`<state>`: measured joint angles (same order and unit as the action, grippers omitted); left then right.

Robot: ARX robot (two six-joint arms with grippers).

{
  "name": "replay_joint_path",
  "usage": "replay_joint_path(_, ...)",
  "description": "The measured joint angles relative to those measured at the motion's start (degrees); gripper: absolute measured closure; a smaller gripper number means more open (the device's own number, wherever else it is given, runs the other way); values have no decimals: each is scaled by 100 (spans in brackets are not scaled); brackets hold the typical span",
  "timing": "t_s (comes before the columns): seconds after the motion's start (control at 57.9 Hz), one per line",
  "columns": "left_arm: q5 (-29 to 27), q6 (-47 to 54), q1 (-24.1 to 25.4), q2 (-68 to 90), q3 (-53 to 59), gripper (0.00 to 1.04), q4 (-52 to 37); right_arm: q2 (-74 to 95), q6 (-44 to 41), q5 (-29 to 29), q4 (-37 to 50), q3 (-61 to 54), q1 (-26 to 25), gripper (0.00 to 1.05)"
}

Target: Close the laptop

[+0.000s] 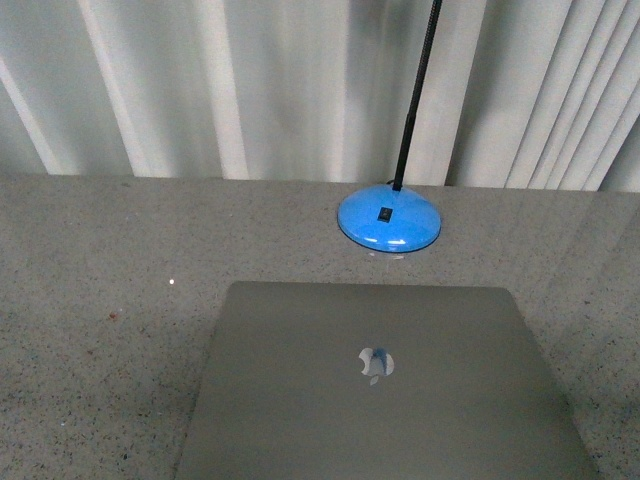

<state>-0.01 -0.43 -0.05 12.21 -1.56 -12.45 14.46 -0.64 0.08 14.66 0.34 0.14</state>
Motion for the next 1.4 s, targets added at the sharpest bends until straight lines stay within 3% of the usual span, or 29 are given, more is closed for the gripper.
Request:
replay_joint_path(0.155,0,0,0,-219,0,101,223,-243,0,-2,-245,0,0,102)
replay_joint_path(0.276,0,0,0,-1058,-2,101,1200,-413,0,0,-411,0,0,102)
replay_joint_path(0.397,0,0,0,-1200,-2,101,1224,-1152,0,-17,-1360,2,0,102)
replay_joint_path(0.673,0,0,0,-1209,-2,101,1241,-1414,-2,-17,-1458,2,0,100)
replay_joint_path(1.226,0,2,0,-1213,-2,7,1241,-1416,2,-15,-1458,2,0,6)
replay_joint_path(1.399,0,13,0,-1213,-2,7,1241,-1416,2,-15,-1458,2,0,7)
